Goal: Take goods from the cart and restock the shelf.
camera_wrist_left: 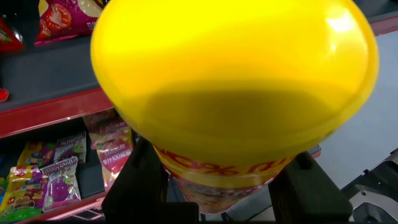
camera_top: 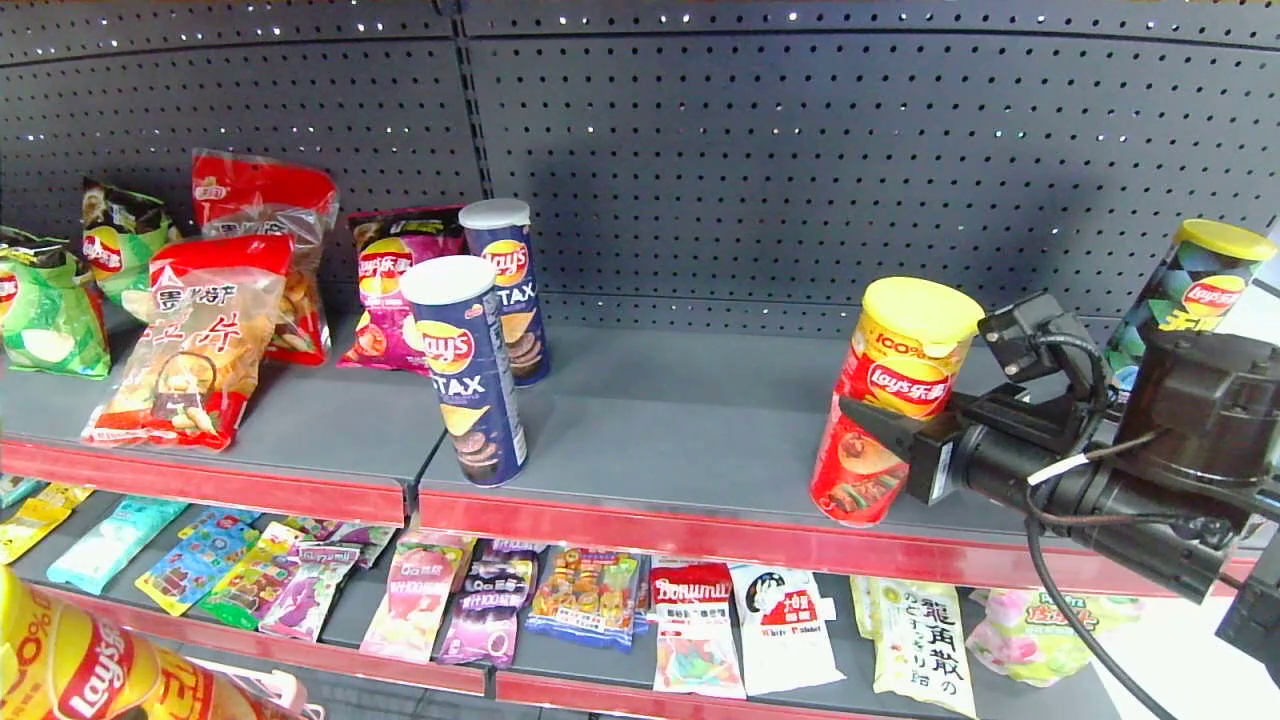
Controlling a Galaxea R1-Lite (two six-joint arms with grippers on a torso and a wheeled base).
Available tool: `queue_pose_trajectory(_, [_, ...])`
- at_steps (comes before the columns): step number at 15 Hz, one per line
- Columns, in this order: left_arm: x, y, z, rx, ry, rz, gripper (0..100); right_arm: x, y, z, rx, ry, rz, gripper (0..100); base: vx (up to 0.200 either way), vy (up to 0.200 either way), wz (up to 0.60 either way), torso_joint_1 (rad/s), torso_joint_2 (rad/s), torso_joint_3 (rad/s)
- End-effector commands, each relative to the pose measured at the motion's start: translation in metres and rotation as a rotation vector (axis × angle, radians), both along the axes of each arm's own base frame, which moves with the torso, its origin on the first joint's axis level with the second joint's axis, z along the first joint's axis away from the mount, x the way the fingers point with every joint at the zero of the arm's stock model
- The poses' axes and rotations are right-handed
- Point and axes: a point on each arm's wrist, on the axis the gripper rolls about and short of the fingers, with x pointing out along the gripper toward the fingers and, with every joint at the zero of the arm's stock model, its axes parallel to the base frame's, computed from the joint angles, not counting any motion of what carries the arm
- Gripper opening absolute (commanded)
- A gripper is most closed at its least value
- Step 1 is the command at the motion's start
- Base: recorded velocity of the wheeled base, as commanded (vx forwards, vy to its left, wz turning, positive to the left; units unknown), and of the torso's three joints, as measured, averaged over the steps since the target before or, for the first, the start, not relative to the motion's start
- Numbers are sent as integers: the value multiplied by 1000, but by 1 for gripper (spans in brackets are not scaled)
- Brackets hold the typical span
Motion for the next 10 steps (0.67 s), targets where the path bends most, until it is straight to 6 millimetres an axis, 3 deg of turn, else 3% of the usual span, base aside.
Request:
queue_pose_trajectory(1, [0,0,0,0,-1,0,0,-2,0,0,3,4,25,0,0,0,0,0,0,0])
queue_pose_trajectory(10, [0,0,0,0,1,-1,0,-1,0,-1,-4,5,59,0,0,0,0,0,0,0])
